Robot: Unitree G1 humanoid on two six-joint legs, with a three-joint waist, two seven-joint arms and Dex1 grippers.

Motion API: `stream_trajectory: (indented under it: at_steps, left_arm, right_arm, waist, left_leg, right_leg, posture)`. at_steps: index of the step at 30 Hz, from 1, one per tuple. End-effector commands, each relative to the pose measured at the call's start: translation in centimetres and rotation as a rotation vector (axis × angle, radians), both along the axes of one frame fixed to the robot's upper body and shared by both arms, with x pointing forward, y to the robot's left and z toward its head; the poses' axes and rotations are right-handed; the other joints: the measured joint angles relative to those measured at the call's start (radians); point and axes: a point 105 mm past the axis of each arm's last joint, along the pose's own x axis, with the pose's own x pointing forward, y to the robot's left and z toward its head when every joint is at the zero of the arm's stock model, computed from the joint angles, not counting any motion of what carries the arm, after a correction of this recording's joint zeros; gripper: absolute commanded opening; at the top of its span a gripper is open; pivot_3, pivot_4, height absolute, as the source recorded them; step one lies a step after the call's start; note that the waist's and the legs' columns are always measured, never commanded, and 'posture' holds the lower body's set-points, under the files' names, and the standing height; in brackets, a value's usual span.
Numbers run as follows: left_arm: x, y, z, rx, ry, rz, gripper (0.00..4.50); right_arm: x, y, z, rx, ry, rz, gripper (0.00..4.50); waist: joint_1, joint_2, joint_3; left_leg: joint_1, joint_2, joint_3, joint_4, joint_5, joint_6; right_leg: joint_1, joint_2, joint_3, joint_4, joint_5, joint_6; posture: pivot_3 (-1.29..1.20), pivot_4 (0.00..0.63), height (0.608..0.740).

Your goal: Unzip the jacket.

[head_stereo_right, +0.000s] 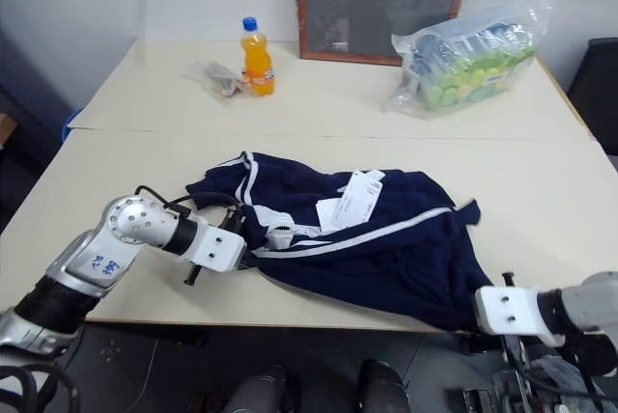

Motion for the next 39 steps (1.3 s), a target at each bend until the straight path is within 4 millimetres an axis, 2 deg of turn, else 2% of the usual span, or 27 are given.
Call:
stream_trajectory:
  at_steps: [1,7,12,17,20,21,24,26,27,29,31,33,35,37,39]
  left_arm:
    - [-0.5,0.6,-0.9,0.056,0.049,-0.078,0.01]
    - [-3.5,2.6,-1.1,0.097,0.212,-0.093,0.01]
    - [-3.2,2.8,-1.2,0.062,0.161,-0.007,0.01]
    - [-2.8,2.8,-1.4,-0.004,0.15,0.069,1.4]
    - [-3.0,2.9,-1.5,-0.029,0.163,0.094,2.36]
    - [-3.2,3.0,-1.5,-0.032,0.172,0.102,2.69]
    - [-4.0,3.4,-1.2,-0.069,0.216,0.136,3.5]
    - [-4.8,3.5,-0.3,-0.123,0.274,0.164,4.13]
    - [-5.3,3.3,0.7,-0.183,0.328,0.181,4.39]
    - [-5.9,3.0,2.8,-0.284,0.41,0.196,4.46]
    - [-5.7,2.8,5.2,-0.37,0.465,0.202,4.46]
    - [-5.1,2.4,6.9,-0.435,0.483,0.209,4.46]
    - [-4.0,1.6,8.3,-0.487,0.488,0.208,4.46]
    - [-3.3,0.9,9.3,-0.511,0.492,0.196,4.46]
    - [-2.8,0.0,9.9,-0.508,0.482,0.177,4.46]
  right_arm:
    - [-0.6,1.4,0.6,0.047,-0.055,-0.051,0.0]
    - [1.1,1.7,0.3,0.066,-0.185,-0.151,0.0]
    - [2.0,2.3,0.6,0.081,-0.192,-0.139,0.0]
    - [1.6,3.0,1.3,0.104,-0.131,-0.096,1.39]
    - [1.6,3.2,2.3,0.125,-0.124,-0.089,2.52]
    - [1.5,3.3,2.7,0.137,-0.117,-0.087,2.93]
    - [1.1,4.1,4.6,0.195,-0.097,-0.058,3.8]
    - [1.2,4.4,6.3,0.241,-0.095,-0.053,4.49]
    - [1.5,4.5,7.4,0.269,-0.096,-0.051,4.5]
    - [2.3,4.6,9.5,0.332,-0.108,-0.058,4.5]
    - [4.5,4.6,11.8,0.431,-0.136,-0.103,4.5]
    - [6.5,4.4,12.5,0.457,-0.162,-0.138,4.5]
    - [9.3,3.6,11.2,0.392,-0.201,-0.204,4.5]
    - [11.3,3.3,9.7,0.339,-0.199,-0.244,4.5]
    - [12.2,3.4,8.0,0.306,-0.152,-0.24,4.5]
  waist:
    - [-0.006,-0.001,0.0]
    - [-0.036,-0.002,0.0]
    - [-0.042,-0.002,0.001]
    - [-0.039,-0.002,0.001]
    - [-0.03,-0.002,0.001]
    - [-0.028,-0.002,0.001]
    - [-0.03,-0.002,0.001]
    - [-0.036,-0.003,0.001]
    - [-0.038,-0.003,0.001]
    - [-0.037,-0.006,0.003]
    - [-0.036,-0.008,0.005]
    - [-0.029,-0.01,0.005]
    - [-0.024,-0.009,0.005]
    - [-0.025,-0.009,0.005]
    - [-0.027,-0.01,0.005]
  left_leg:
    - [0.0,0.0,-0.001,0.0,0.0,0.0]
    - [0.001,0.001,-0.006,-0.001,0.0,0.0]
    - [0.001,0.001,-0.006,-0.003,0.0,0.0]
    - [0.002,0.001,-0.007,-0.003,0.0,0.0]
    - [0.001,0.001,-0.007,-0.002,0.0,0.0]
    - [0.001,0.001,-0.007,-0.002,0.0,0.0]
    - [0.001,0.001,-0.007,-0.002,0.0,0.0]
    - [0.001,0.002,-0.007,-0.003,0.0,0.0]
    - [0.001,0.002,-0.007,-0.003,0.0,0.0]
    - [0.001,0.003,-0.008,-0.003,0.0,0.0]
    - [0.001,0.006,-0.008,-0.001,0.0,0.0]
    - [0.0,0.006,-0.009,0.001,0.0,0.0]
    - [0.0,0.005,-0.01,0.001,0.0,0.0]
    - [-0.001,0.001,-0.01,0.001,0.0,0.001]
    - [-0.003,-0.001,-0.008,0.001,-0.001,0.001]
  right_leg:
    - [0.0,0.0,0.0,0.0,0.0,0.0]
    - [-0.001,0.0,0.002,0.0,0.0,0.0]
    - [-0.001,0.001,0.002,0.0,0.0,0.0]
    - [-0.001,0.001,0.003,0.0,0.0,0.0]
    - [-0.001,0.001,0.002,0.0,0.0,0.0]
    - [-0.001,0.0,0.003,0.0,0.0,0.0]
    - [-0.001,0.0,0.003,0.0,0.0,0.0]
    - [-0.001,0.001,0.002,0.0,0.0,0.0]
    - [-0.001,0.001,0.003,-0.001,0.0,0.0]
    - [-0.001,0.0,0.003,0.0,0.0,0.0]
    - [-0.001,0.0,0.003,0.0,0.0,0.0]
    - [-0.001,-0.001,0.002,-0.001,0.0,-0.001]
    - [-0.001,-0.001,0.001,0.0,0.0,-0.001]
    - [-0.001,-0.001,0.0,0.0,0.0,-0.001]
    - [-0.002,-0.001,0.001,-0.001,0.0,0.0]
  posture:
    - [0.0,0.15,0.74]
    - [0.0,0.15,0.74]
    - [0.0,0.15,0.74]
    - [0.0,0.15,0.74]
    - [0.0,0.15,0.74]
    - [0.0,0.15,0.74]
    - [0.0,0.15,0.74]
    - [0.0,0.15,0.74]
    - [0.0,0.15,0.74]
    - [0.0,0.15,0.74]
    - [0.0,0.15,0.74]
    - [0.0,0.15,0.74]
    - [0.0,0.15,0.74]
    - [0.0,0.15,0.74]
    - [0.0,0.15,0.74]
